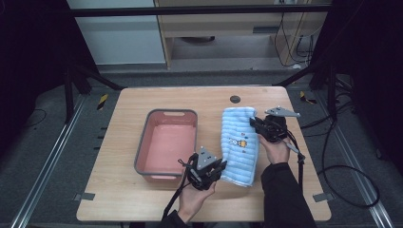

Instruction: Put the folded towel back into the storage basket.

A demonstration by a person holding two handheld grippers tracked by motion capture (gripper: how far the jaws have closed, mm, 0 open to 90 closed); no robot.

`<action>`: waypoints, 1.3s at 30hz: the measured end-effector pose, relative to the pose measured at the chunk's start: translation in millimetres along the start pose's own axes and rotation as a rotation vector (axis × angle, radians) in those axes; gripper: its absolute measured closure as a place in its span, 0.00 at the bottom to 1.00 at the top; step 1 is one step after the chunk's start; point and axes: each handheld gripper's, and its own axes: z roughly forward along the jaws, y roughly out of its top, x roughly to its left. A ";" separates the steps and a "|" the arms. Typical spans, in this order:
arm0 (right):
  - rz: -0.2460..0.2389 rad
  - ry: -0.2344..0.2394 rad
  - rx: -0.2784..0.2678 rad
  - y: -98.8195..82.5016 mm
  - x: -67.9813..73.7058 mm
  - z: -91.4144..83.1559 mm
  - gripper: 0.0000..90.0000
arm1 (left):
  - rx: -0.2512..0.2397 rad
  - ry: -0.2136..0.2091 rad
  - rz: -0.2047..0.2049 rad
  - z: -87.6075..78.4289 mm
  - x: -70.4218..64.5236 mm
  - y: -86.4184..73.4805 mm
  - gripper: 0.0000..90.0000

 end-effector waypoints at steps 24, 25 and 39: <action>-0.040 0.028 -0.084 61.2 53.7 1.1 0.89 | -0.078 0.078 0.013 -61.0 36.2 28.8 0.92; -0.040 0.028 -0.084 61.2 53.7 1.1 0.89 | -0.078 0.078 0.013 -61.0 36.2 28.8 0.92; -0.071 0.073 -0.088 84.6 96.6 25.5 0.89 | -0.108 0.135 -0.014 -100.1 68.9 25.8 0.92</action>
